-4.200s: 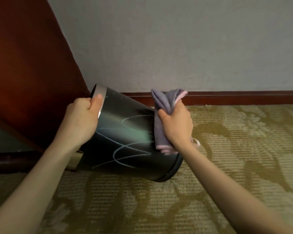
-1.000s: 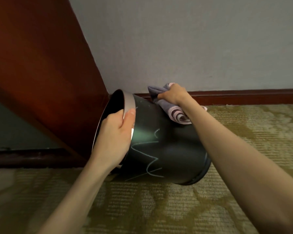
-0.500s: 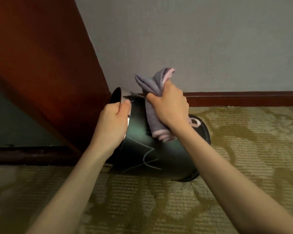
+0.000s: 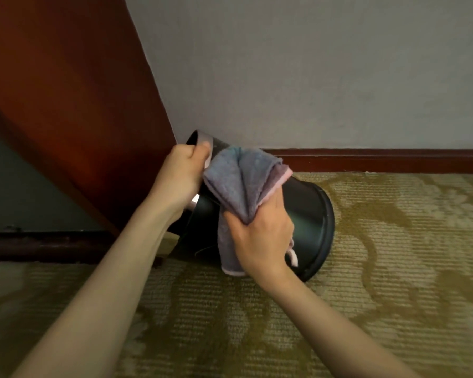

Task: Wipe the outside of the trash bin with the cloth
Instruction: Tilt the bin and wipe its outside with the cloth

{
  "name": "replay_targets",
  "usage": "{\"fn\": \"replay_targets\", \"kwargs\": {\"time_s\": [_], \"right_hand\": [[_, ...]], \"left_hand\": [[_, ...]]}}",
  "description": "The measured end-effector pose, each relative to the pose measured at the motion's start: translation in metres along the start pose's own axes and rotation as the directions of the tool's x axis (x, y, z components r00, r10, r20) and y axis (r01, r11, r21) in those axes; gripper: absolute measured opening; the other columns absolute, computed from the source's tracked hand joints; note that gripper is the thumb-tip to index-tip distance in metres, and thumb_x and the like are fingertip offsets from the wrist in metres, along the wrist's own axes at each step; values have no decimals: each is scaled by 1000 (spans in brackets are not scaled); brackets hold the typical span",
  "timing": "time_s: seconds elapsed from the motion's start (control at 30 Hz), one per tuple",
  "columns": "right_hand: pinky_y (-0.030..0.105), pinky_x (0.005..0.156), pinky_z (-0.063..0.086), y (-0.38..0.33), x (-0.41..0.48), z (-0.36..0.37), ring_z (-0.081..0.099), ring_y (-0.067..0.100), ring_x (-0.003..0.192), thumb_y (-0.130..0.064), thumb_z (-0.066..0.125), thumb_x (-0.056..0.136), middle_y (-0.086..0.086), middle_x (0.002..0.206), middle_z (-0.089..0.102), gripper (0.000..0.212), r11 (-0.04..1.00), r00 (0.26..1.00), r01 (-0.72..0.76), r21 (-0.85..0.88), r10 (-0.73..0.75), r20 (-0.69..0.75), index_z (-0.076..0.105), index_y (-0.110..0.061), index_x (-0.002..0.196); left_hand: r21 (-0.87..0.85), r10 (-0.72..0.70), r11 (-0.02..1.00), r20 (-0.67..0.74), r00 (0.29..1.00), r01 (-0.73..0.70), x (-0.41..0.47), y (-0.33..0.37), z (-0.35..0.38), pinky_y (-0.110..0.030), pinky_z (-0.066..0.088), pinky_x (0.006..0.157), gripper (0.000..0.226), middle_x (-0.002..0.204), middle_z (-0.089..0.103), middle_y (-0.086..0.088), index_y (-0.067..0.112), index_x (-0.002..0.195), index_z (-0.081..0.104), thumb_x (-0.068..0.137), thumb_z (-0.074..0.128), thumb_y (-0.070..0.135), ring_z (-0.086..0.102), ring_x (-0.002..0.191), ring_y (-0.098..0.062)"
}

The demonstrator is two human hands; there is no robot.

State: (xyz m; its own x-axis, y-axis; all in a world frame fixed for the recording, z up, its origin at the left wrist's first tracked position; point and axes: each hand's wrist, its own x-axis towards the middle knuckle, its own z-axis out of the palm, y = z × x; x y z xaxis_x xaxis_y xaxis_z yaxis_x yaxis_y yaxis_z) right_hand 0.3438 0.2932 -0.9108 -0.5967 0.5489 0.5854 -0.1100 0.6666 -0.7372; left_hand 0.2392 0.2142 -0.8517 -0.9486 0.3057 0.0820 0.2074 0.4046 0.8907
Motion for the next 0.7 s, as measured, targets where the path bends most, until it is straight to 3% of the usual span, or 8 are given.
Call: {"fn": "replay_targets", "kwargs": {"time_s": [0.1, 0.23, 0.33, 0.4, 0.47, 0.53, 0.63, 0.7], "right_hand": [[6, 79, 36, 2, 10, -3, 52, 6, 91, -25, 68, 76, 12, 108, 62, 52, 999, 999, -30, 41, 29, 13, 46, -7, 120], [26, 74, 48, 3, 34, -9, 59, 10, 86, -30, 66, 78, 1, 102, 63, 41, 983, 984, -178, 48, 177, 37, 53, -12, 113], [35, 74, 50, 6, 58, -11, 62, 16, 86, -35, 62, 79, -1, 99, 64, 38, 960, 956, -280, 12, 277, 101, 53, -17, 111], [33, 65, 49, 9, 74, -10, 62, 16, 77, -37, 61, 80, -2, 87, 62, 30, 957, 946, -289, -36, 291, 146, 55, -17, 101], [29, 53, 39, 13, 89, -6, 54, 14, 63, -38, 61, 79, -8, 70, 52, 23, 951, 935, -292, -105, 306, 176, 50, -19, 89], [30, 54, 31, 16, 103, -1, 42, 15, 55, -39, 61, 78, -9, 65, 41, 25, 933, 913, -317, -168, 349, 214, 44, -21, 84], [32, 66, 36, 23, 123, 11, 56, 35, 79, -39, 62, 78, 12, 90, 60, 33, 905, 854, -356, -233, 416, 313, 53, -12, 95], [34, 73, 41, 31, 136, 21, 57, 38, 97, -36, 62, 76, 20, 109, 61, 37, 895, 810, -374, -245, 443, 383, 55, -10, 101]], "left_hand": [[-1, 26, 1000, -12, 1000, -26, 0, 2, 4, -33, 31, 62, 42, 64, 48, -10, 14, 56, 48, 96, 42, 25, 43, 62, -17], [60, 29, 998, -52, 998, -26, -6, 5, 11, -26, 26, 46, 42, 41, 40, 11, 18, 53, 39, 94, 42, 27, 33, 40, -2], [63, 48, 997, -48, 998, -45, -14, 5, 13, -26, 27, 47, 44, 40, 40, 11, 19, 51, 40, 93, 42, 31, 35, 41, -6], [69, 56, 996, -42, 998, -53, -19, 6, 15, -29, 30, 51, 44, 42, 41, 9, 21, 51, 44, 93, 42, 34, 37, 44, -11], [74, 57, 996, -26, 998, -55, -24, 8, 15, -34, 31, 51, 43, 40, 38, 8, 24, 51, 44, 93, 42, 36, 36, 43, -14], [63, 56, 996, -21, 998, -55, -29, 9, 15, -40, 35, 51, 41, 45, 40, 6, 20, 54, 43, 91, 42, 38, 39, 47, -20], [50, 77, 996, -21, 997, -76, -36, 11, 13, -53, 46, 60, 44, 57, 51, -18, 6, 60, 48, 88, 40, 39, 52, 55, -34], [38, 93, 995, -17, 996, -92, -39, 11, 12, -59, 47, 65, 49, 68, 55, -32, -5, 68, 50, 87, 39, 39, 57, 64, -43]]}}
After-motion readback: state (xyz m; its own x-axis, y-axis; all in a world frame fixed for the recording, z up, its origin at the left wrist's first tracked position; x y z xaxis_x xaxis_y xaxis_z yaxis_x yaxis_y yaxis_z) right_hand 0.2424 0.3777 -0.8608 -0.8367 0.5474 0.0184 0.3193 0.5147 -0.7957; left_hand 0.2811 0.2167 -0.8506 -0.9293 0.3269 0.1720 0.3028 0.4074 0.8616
